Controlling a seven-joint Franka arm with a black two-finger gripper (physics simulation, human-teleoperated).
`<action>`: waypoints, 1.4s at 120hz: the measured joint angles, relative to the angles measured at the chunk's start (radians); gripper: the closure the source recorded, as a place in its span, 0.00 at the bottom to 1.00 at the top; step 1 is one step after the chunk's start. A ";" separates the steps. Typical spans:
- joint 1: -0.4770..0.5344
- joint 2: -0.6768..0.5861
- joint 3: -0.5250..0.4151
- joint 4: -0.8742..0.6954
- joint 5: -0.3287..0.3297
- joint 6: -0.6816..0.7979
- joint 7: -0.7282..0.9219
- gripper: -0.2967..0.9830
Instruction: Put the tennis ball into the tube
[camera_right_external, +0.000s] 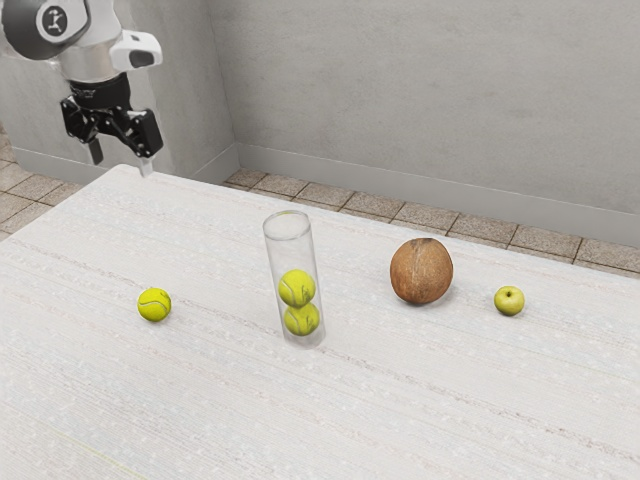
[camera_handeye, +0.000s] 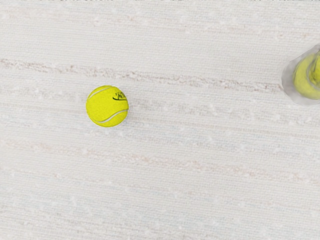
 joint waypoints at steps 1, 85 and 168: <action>0.000 0.001 0.000 0.001 0.000 0.001 -0.001 0.23; 0.357 0.445 -0.060 -0.145 -0.224 0.393 -0.017 0.23; 0.365 0.649 -0.058 -0.090 -0.334 0.540 0.032 0.23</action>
